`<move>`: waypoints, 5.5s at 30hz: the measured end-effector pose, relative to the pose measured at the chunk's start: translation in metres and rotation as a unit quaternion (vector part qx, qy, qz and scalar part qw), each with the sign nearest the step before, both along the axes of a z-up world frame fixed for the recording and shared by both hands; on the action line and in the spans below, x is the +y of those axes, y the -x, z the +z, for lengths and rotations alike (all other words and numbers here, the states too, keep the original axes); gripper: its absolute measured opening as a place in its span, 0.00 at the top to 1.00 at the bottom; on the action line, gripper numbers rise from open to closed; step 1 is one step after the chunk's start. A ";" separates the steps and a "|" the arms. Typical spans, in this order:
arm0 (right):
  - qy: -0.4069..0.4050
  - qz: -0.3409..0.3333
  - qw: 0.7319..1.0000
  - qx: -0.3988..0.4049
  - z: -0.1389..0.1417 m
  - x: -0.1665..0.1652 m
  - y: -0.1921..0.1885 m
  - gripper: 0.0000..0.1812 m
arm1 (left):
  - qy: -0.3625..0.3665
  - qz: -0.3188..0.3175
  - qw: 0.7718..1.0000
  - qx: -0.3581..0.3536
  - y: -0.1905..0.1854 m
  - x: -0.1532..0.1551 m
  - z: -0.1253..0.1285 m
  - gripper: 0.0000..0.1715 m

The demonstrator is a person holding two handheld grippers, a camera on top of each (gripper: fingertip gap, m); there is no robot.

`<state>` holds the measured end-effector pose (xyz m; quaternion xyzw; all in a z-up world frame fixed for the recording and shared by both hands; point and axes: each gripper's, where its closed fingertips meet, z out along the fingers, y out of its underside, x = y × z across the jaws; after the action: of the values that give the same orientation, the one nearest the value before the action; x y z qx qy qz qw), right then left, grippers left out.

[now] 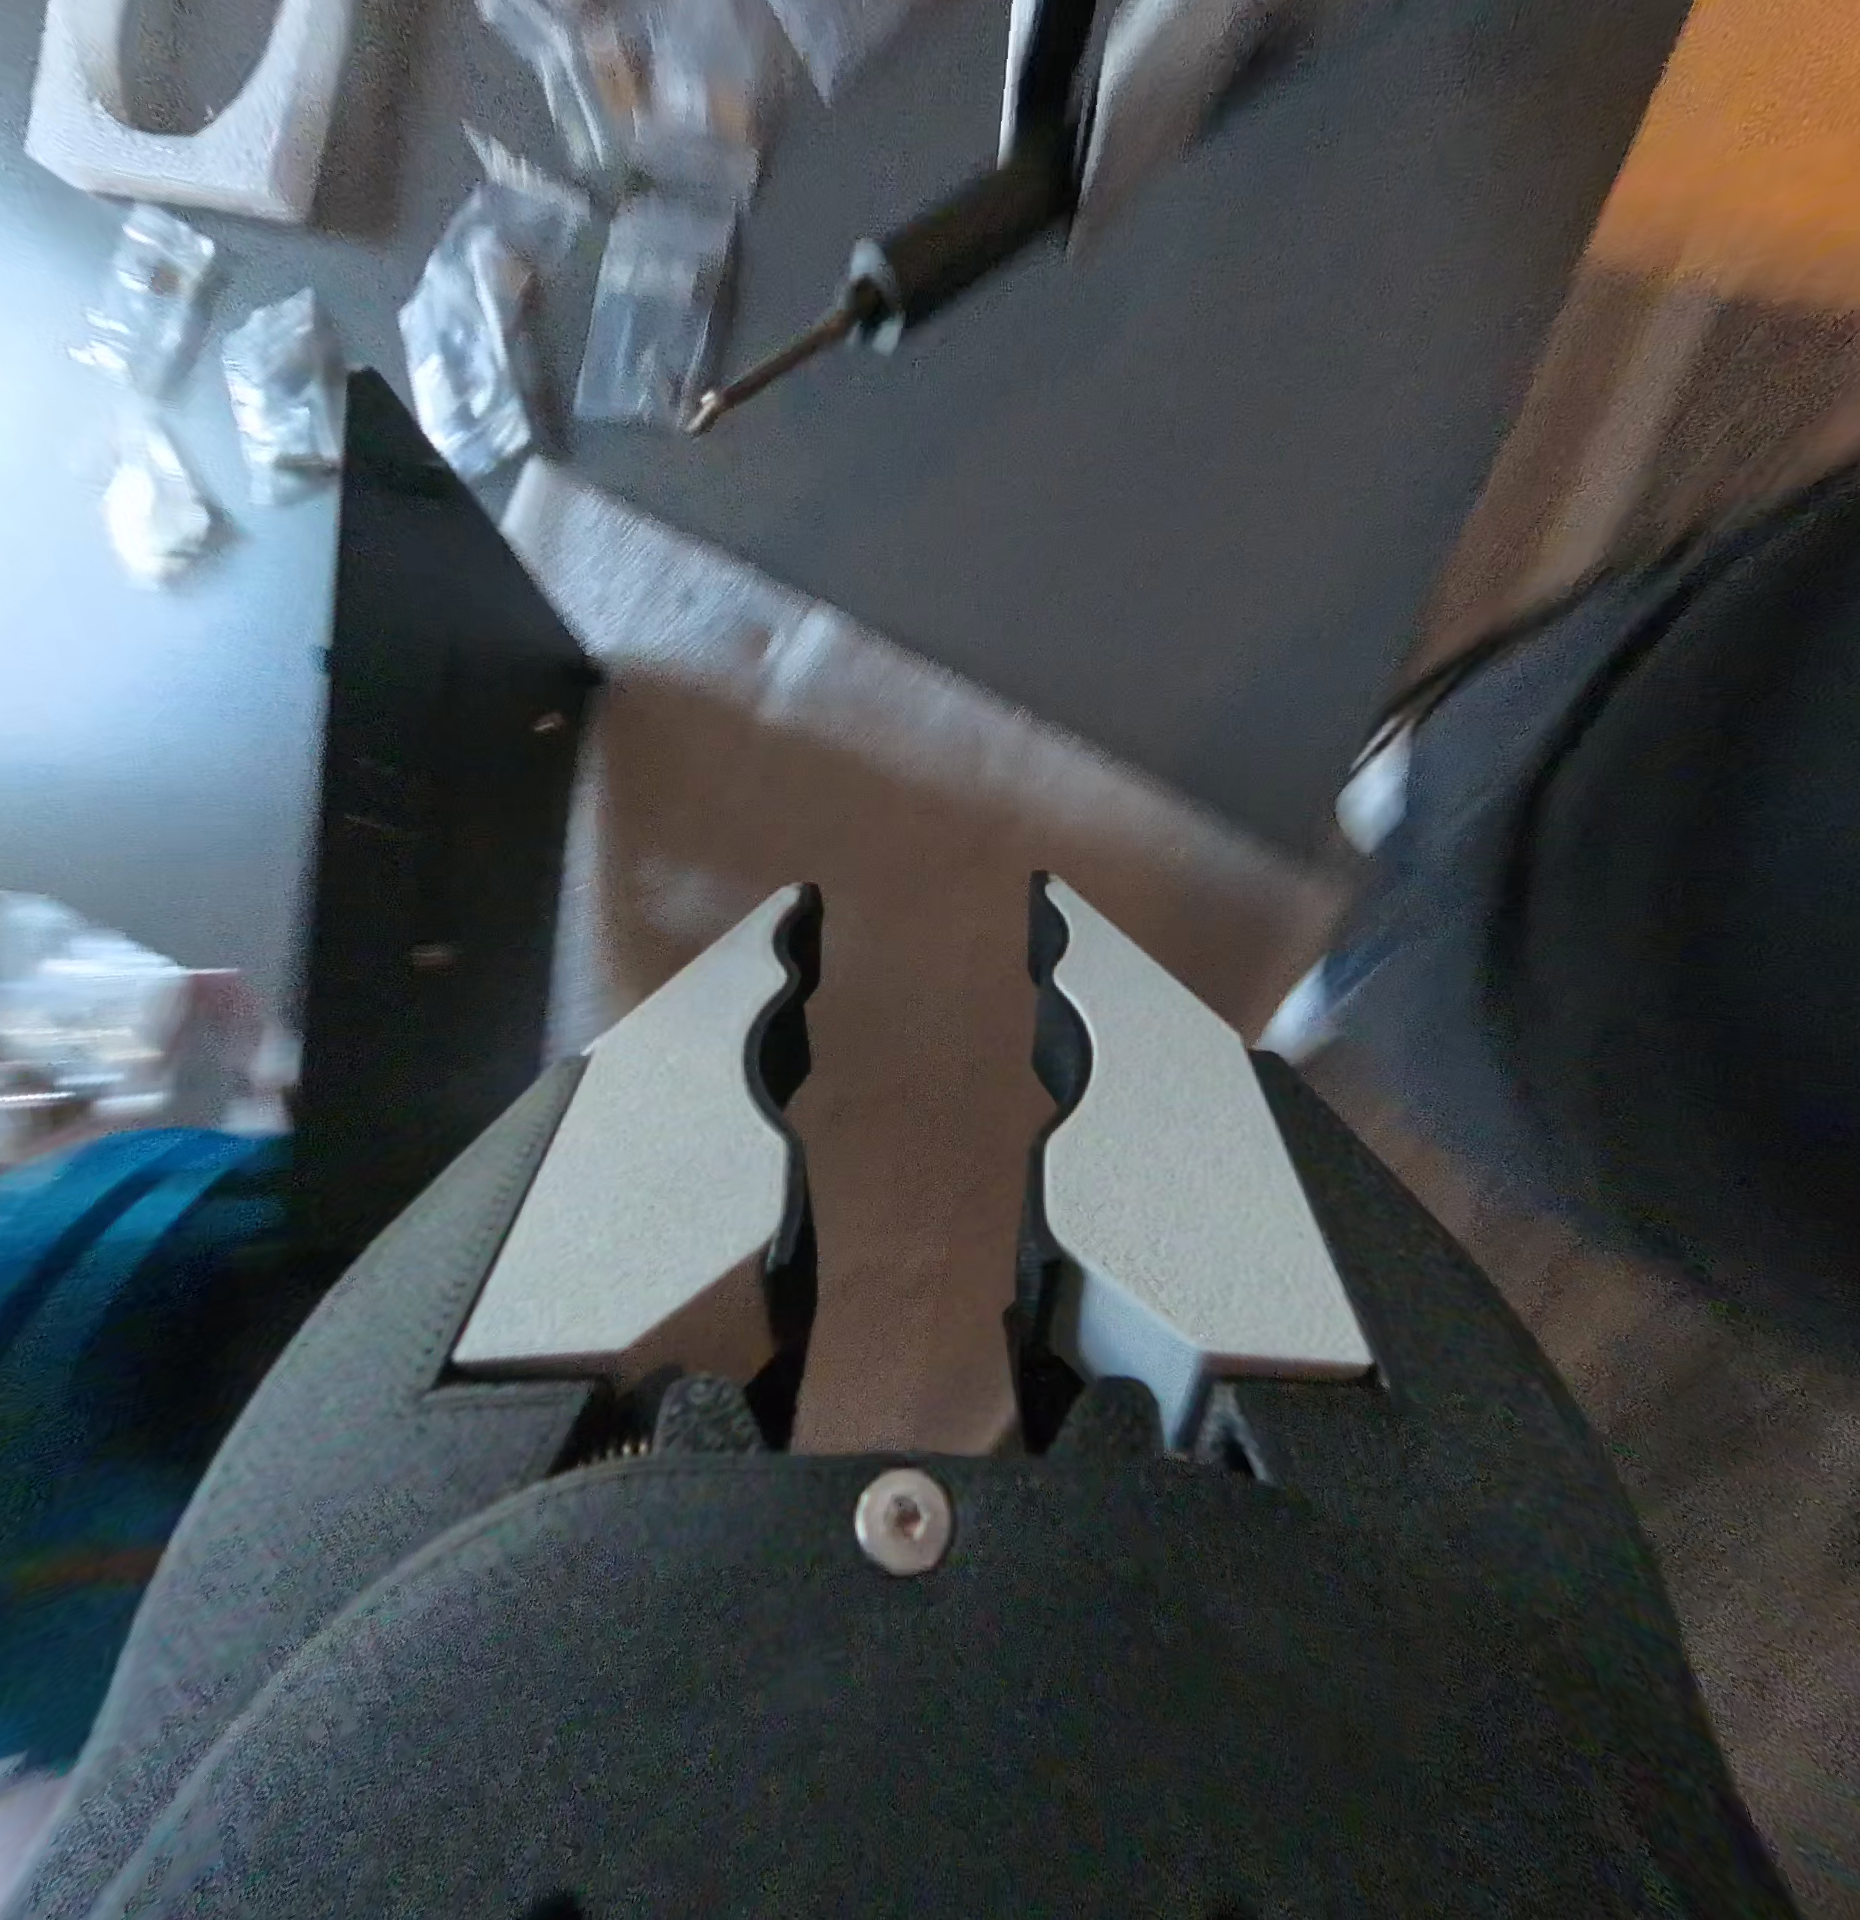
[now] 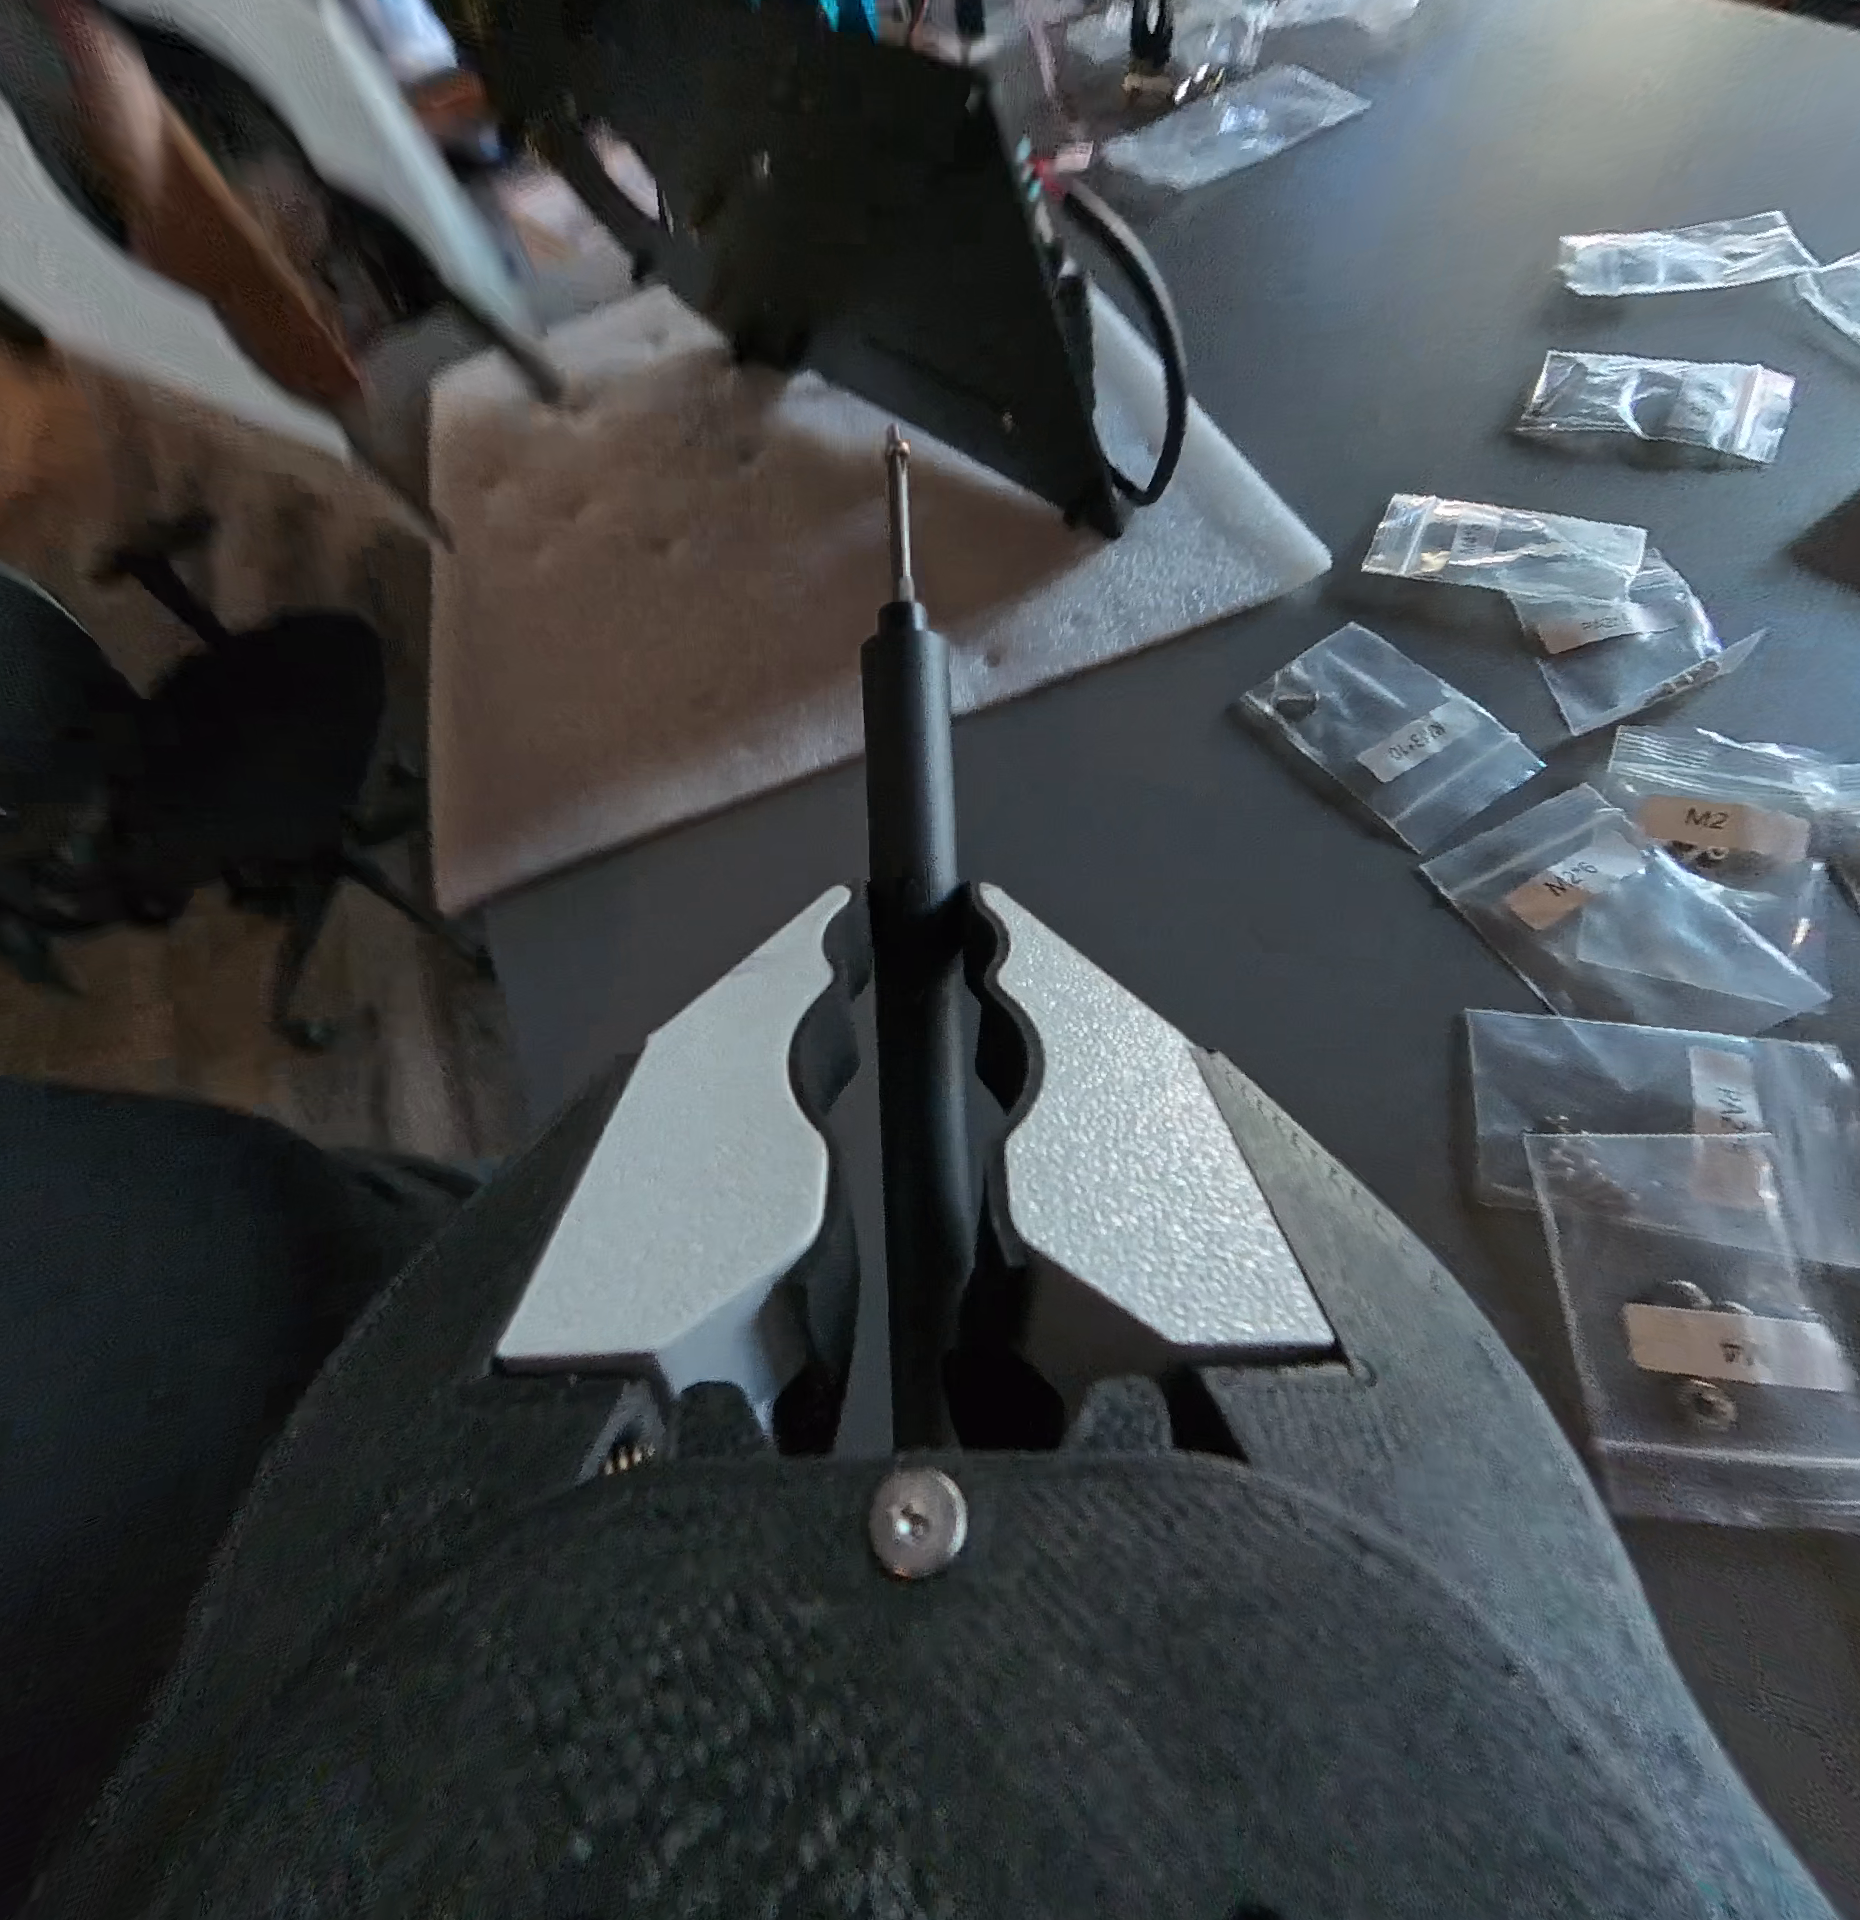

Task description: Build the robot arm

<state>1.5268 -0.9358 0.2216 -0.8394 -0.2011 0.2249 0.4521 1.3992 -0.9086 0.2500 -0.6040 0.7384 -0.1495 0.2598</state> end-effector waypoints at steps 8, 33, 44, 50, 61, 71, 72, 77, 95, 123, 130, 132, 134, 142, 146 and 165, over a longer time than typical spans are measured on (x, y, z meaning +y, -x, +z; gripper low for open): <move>0.020 -0.016 0.960 0.279 0.035 0.001 0.029 0.91 | 0.302 0.123 0.911 -0.255 -0.051 -0.066 -0.011 0.72; 0.153 0.050 0.790 0.592 0.040 -0.019 0.058 0.91 | 0.572 0.139 0.700 -0.404 -0.088 -0.112 -0.011 0.81; 0.133 -0.029 0.802 0.582 0.030 0.000 0.081 0.91 | 0.502 0.201 0.756 -0.370 -0.066 -0.087 -0.011 0.90; 0.096 -0.046 0.811 0.575 0.033 0.008 0.097 0.91 | 0.584 0.126 0.727 -0.339 -0.041 -0.083 -0.001 0.91; 0.061 0.078 0.738 0.668 0.068 0.008 0.123 0.90 | 0.739 -0.031 0.611 -0.283 0.003 -0.097 0.036 0.91; 0.092 -0.034 0.798 0.594 0.033 0.023 0.104 0.91 | 0.723 0.070 0.613 -0.313 -0.007 -0.076 0.007 0.87; 0.095 -0.042 0.804 0.585 0.030 0.023 0.101 0.91 | 0.725 0.083 0.605 -0.317 -0.009 -0.075 0.006 0.85; 0.128 -0.038 0.835 0.534 0.017 0.021 0.095 0.91 | 0.685 0.149 0.633 -0.329 -0.021 -0.081 -0.007 0.81; 0.193 0.069 0.843 0.497 0.014 0.008 0.097 0.92 | 0.609 0.272 0.657 -0.351 -0.030 -0.095 -0.025 0.91; 0.229 0.140 0.784 0.559 0.034 0.015 0.102 0.90 | 0.638 0.229 0.642 -0.359 -0.033 -0.094 -0.014 0.91; 0.226 0.162 0.778 0.563 0.039 0.009 0.103 0.89 | 0.655 0.229 0.603 -0.393 -0.030 -0.094 -0.004 0.91; 0.233 0.159 0.774 0.567 0.038 0.010 0.103 0.90 | 0.656 0.229 0.602 -0.393 -0.030 -0.096 -0.005 0.91; 0.245 0.165 0.774 0.561 0.037 0.008 0.106 0.89 | 0.654 0.233 0.603 -0.393 -0.030 -0.097 -0.006 0.91; 0.259 0.164 0.770 0.559 0.034 0.006 0.110 0.91 | 0.654 0.237 0.603 -0.391 -0.031 -0.100 -0.008 0.91; 0.264 0.158 0.765 0.565 0.034 0.007 0.109 0.91 | 0.655 0.238 0.606 -0.384 -0.032 -0.102 -0.011 0.91; 0.261 0.160 0.773 0.556 0.034 0.013 0.109 0.92 | 0.667 0.232 0.593 -0.387 -0.031 -0.095 -0.010 0.91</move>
<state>1.4178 -0.9228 0.2552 -0.6094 0.0207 0.7654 0.2061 1.4304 -1.0036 0.2404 -0.6450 0.0977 -0.7545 0.0722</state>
